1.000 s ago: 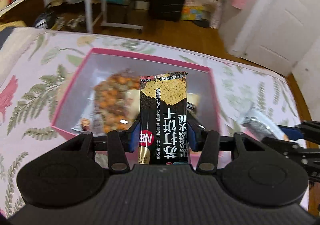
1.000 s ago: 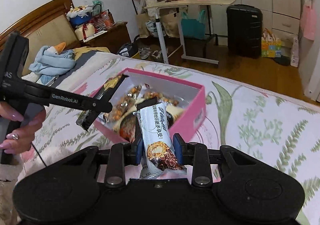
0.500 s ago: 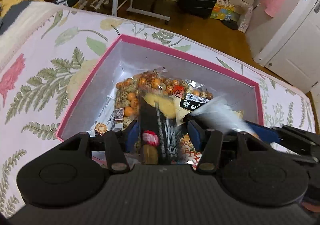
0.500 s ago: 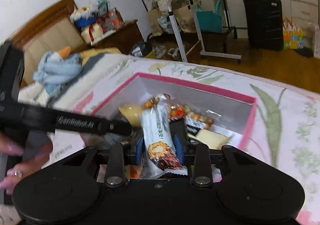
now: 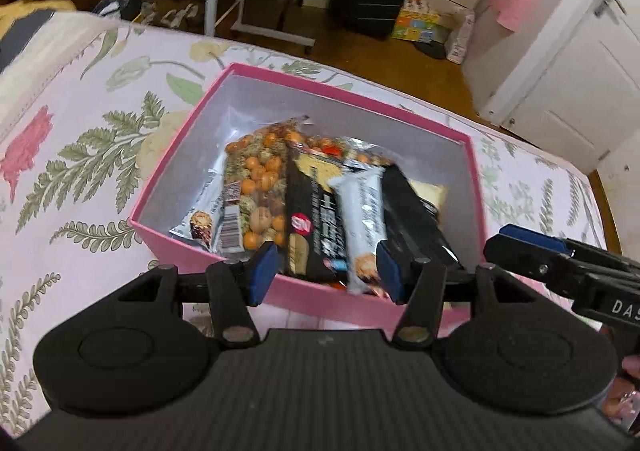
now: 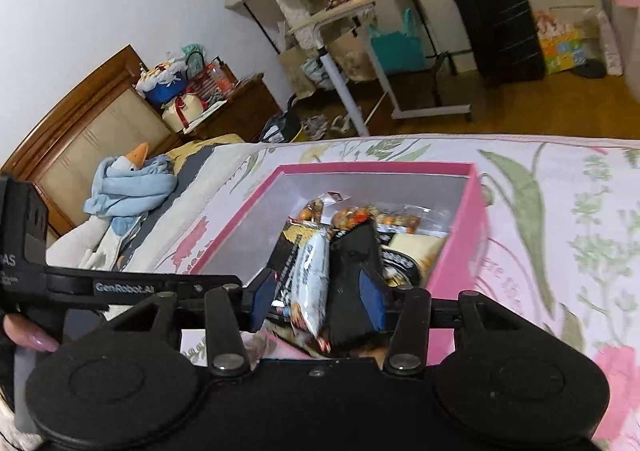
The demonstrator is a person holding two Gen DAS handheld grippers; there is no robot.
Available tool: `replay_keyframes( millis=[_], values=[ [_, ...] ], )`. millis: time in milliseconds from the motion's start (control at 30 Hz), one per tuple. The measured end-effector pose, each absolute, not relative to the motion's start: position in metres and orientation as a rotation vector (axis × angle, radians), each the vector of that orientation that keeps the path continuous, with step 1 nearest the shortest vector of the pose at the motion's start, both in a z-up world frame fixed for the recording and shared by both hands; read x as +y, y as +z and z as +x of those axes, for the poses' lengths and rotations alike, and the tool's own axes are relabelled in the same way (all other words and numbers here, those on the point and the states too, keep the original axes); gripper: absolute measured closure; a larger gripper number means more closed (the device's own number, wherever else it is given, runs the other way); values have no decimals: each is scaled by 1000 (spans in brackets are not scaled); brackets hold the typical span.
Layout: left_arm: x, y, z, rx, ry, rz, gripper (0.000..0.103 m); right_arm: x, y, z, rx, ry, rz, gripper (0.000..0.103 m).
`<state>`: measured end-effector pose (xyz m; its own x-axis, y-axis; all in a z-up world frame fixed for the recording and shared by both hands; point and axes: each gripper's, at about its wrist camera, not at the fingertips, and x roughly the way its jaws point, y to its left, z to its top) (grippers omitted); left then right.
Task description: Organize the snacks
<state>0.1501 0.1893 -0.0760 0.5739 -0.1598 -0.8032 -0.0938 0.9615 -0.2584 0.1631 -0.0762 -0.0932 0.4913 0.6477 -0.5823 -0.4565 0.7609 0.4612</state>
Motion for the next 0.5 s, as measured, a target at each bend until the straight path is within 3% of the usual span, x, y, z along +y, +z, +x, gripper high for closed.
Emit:
replay_keyframes(
  millis=[500],
  values=[
    [130,-18,90,889,-138,-144,50,-123,-37,87,700,463,54,47]
  ],
)
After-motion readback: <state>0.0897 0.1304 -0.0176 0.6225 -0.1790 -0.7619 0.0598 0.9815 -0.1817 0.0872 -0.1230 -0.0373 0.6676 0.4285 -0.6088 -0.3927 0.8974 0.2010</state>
